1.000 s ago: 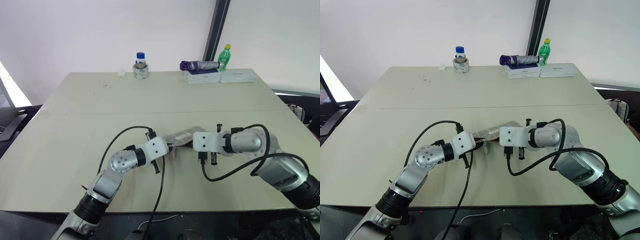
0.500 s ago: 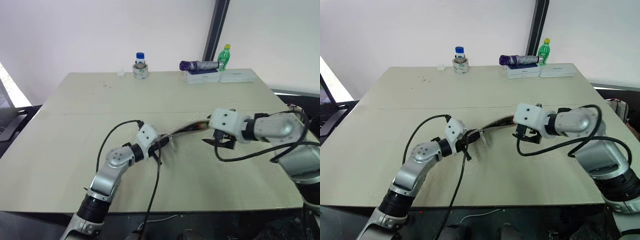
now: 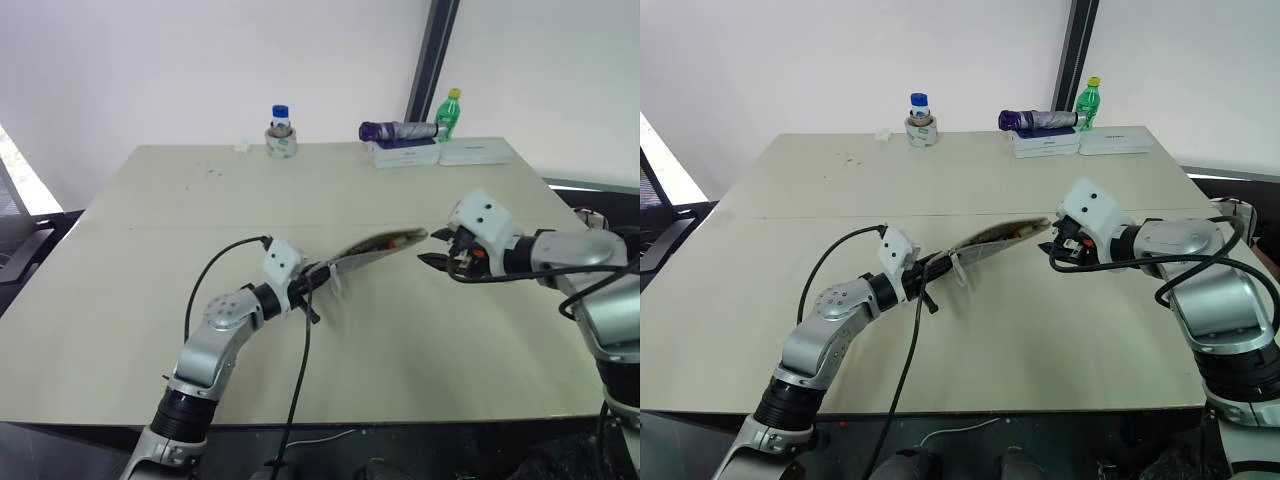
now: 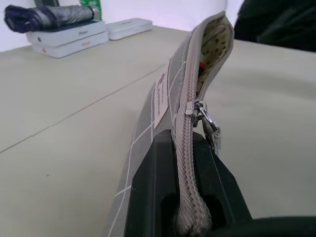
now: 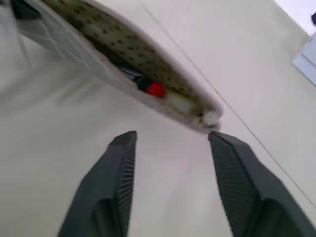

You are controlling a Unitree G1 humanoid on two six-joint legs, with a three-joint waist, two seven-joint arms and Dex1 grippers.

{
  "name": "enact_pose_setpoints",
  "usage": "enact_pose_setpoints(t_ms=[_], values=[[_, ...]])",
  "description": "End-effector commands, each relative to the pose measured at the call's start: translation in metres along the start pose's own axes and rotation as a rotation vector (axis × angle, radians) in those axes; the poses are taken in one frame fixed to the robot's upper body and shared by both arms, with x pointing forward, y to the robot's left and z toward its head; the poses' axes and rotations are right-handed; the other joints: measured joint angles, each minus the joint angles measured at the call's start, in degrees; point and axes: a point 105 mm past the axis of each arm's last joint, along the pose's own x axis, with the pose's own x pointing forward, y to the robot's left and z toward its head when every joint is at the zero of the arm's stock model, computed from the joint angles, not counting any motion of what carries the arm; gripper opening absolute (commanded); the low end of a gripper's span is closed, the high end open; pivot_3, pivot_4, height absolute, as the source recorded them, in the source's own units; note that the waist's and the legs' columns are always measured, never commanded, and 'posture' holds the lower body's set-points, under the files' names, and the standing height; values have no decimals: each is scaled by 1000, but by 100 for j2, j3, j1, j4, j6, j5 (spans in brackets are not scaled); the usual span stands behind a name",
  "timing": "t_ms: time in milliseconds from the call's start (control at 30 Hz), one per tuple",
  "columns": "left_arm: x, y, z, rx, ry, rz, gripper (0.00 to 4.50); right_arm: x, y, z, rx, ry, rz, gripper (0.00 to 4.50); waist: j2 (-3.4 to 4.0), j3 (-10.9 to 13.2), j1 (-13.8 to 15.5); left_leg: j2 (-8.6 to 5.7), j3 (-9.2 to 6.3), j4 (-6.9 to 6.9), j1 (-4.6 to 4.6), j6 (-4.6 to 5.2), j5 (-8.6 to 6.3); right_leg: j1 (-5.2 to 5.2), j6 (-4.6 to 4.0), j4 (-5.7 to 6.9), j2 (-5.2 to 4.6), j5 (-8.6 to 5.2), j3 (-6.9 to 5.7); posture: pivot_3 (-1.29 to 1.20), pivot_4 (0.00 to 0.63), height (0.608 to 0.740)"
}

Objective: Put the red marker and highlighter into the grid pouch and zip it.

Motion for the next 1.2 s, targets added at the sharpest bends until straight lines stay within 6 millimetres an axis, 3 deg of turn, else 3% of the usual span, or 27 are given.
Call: enact_pose_setpoints(t_ms=[33, 233, 433, 800, 900, 1000, 1200], values=[[3, 3, 31, -89, -124, 10, 0, -7, 29, 35, -9, -171, 118, 2363, -1, 0, -1, 0, 0, 0, 0, 0, 0, 0, 0, 0, 0, 0, 0, 0, 150, 740], [10, 0, 32, -195, -111, -46, 0, 15, 59, 39, 123, -203, 178, 2363, -2, 0, -3, -1, -1, 5, 0, 0, 0, 2, 1, 1, 0, 0, 0, 0, 150, 740], [21, -7, 30, -186, -56, -97, 0, 47, 62, 39, 255, -190, 101, 2363, -2, -1, -2, -1, -2, 8, 0, -4, 2, -2, 0, 10, 0, 0, 1, 0, 150, 740], [25, -13, 27, -162, -40, -103, 0, 63, 71, 36, 328, -165, 80, 2363, -2, -1, -16, -2, -2, 2, -2, -5, 3, -9, 0, 8, 0, 0, 2, 0, 150, 740], [25, -13, 27, -159, -40, -100, 0, 64, 72, 34, 341, -160, 81, 1471, -2, -1, -18, -2, -2, 0, -2, -5, 3, -10, 0, 9, 0, 0, 2, 0, 150, 740], [25, -13, 26, -155, -40, -98, 0, 65, 70, 33, 352, -158, 79, 24, -2, -1, -17, -2, -2, 0, -2, -5, 3, -10, 0, 9, 0, 0, 2, 0, 150, 740], [23, -13, 26, -133, -38, -98, 0, 62, 65, 31, 368, -158, 62, 24, -2, -1, -18, -3, -2, -1, -2, -5, 3, -10, 0, 8, 0, 0, 2, 0, 150, 740]])
